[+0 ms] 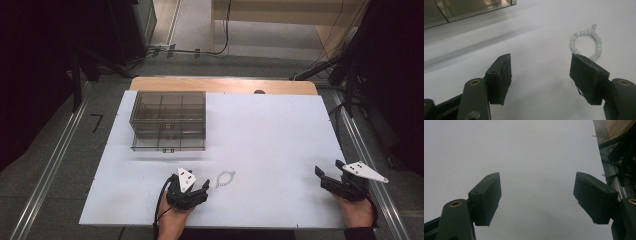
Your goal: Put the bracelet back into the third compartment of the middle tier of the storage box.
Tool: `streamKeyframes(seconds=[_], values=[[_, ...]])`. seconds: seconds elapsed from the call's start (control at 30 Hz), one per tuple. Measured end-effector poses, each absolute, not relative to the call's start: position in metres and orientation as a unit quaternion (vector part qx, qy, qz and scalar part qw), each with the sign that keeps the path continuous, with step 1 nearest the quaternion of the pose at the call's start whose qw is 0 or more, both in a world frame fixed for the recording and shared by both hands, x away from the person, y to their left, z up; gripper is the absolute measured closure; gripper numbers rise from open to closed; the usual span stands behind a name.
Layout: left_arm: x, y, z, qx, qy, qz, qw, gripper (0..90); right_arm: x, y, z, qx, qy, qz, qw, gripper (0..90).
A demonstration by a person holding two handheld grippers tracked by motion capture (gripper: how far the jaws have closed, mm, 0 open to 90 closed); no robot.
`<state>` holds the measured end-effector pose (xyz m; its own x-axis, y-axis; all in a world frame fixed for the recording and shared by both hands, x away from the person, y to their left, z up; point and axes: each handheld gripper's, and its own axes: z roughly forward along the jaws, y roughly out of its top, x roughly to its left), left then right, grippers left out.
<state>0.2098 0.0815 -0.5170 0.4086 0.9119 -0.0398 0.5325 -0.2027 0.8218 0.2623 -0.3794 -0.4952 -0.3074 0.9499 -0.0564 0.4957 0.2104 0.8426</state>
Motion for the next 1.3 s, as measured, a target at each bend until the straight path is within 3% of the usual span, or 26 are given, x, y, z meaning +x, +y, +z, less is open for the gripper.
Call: streamKeyframes(seconds=[1.3], values=[[0.216,0.065,-0.518,0.767,0.460,0.187,0.407,42.0,0.264,-0.380,-0.496,0.508,0.717,0.371,0.299,20.7]])
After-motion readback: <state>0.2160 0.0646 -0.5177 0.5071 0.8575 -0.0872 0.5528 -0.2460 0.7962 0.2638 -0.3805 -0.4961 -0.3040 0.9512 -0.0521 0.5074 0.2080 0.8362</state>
